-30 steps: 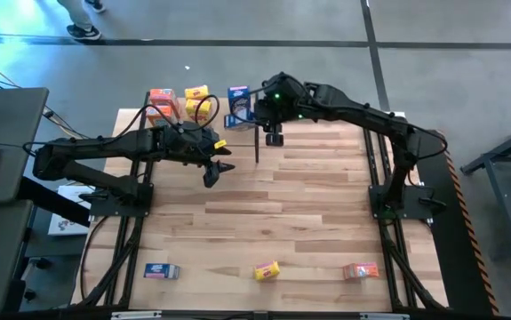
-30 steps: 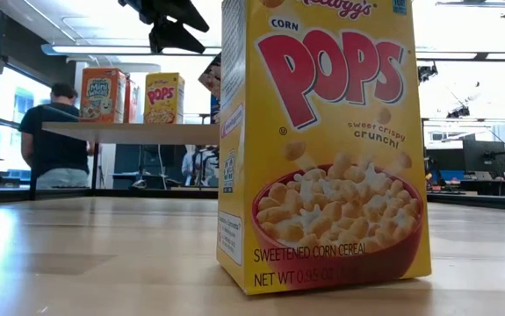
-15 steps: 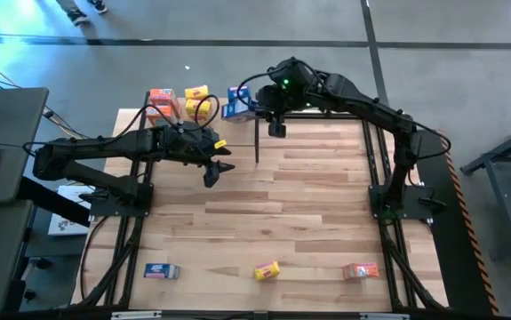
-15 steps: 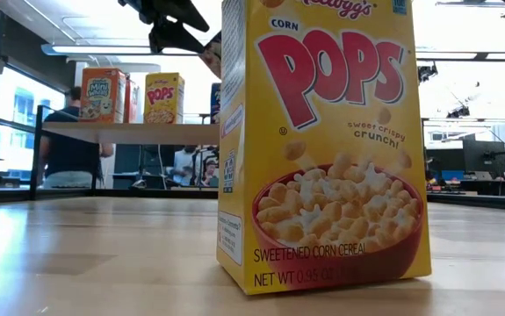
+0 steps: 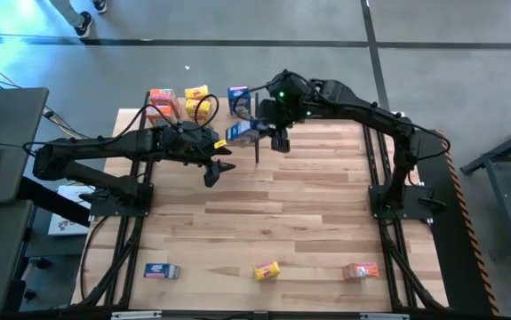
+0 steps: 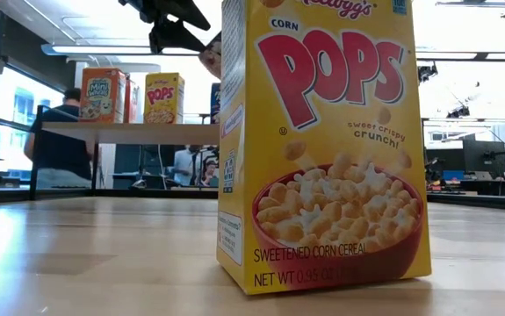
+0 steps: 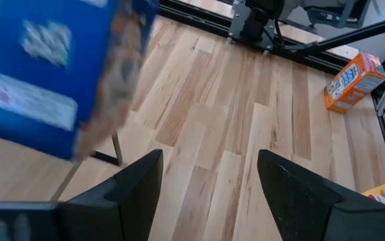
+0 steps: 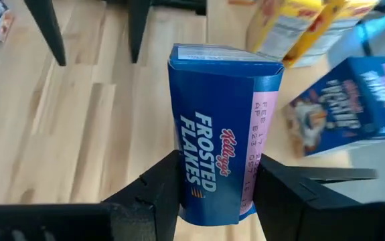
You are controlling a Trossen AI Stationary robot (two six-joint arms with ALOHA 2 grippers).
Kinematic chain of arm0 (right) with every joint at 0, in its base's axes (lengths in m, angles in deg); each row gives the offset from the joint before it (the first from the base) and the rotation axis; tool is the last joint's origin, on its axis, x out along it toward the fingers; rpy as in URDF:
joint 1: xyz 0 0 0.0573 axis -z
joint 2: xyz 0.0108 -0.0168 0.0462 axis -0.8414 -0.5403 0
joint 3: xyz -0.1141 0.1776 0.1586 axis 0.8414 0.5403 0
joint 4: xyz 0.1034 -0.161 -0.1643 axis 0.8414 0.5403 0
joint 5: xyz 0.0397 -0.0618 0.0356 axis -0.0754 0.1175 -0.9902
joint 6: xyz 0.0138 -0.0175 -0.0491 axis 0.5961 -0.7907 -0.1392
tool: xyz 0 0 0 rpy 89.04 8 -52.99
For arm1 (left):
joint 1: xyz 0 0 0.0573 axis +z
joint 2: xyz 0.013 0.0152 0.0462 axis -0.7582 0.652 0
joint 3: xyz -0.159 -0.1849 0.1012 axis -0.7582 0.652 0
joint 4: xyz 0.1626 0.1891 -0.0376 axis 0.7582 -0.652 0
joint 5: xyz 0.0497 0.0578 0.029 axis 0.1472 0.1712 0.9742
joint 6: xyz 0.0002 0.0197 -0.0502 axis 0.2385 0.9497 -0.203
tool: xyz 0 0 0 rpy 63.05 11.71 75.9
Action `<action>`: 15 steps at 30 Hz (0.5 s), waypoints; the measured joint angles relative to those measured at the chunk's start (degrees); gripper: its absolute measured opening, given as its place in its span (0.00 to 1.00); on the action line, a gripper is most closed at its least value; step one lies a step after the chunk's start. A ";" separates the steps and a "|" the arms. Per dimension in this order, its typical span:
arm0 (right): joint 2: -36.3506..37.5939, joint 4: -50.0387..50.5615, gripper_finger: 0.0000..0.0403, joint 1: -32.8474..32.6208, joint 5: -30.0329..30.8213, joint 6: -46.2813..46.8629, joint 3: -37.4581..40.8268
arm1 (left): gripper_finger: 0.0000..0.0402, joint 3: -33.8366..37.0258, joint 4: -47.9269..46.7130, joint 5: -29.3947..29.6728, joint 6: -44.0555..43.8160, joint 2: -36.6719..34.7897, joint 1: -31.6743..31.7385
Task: Stack cereal on shelf
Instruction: Put the top blue cereal box on the shelf aligned with the other blue cereal box
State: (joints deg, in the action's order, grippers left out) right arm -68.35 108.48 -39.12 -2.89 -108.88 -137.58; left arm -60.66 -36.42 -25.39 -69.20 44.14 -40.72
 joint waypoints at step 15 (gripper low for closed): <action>-8.55 9.24 0.38 -4.88 0.07 4.56 0.21 | 0.58 0.00 -0.20 0.00 0.05 0.02 -0.01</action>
State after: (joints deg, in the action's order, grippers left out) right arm -76.90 117.72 -44.00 -2.82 -104.32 -137.37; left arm -60.66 -36.62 -25.39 -69.15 44.16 -40.73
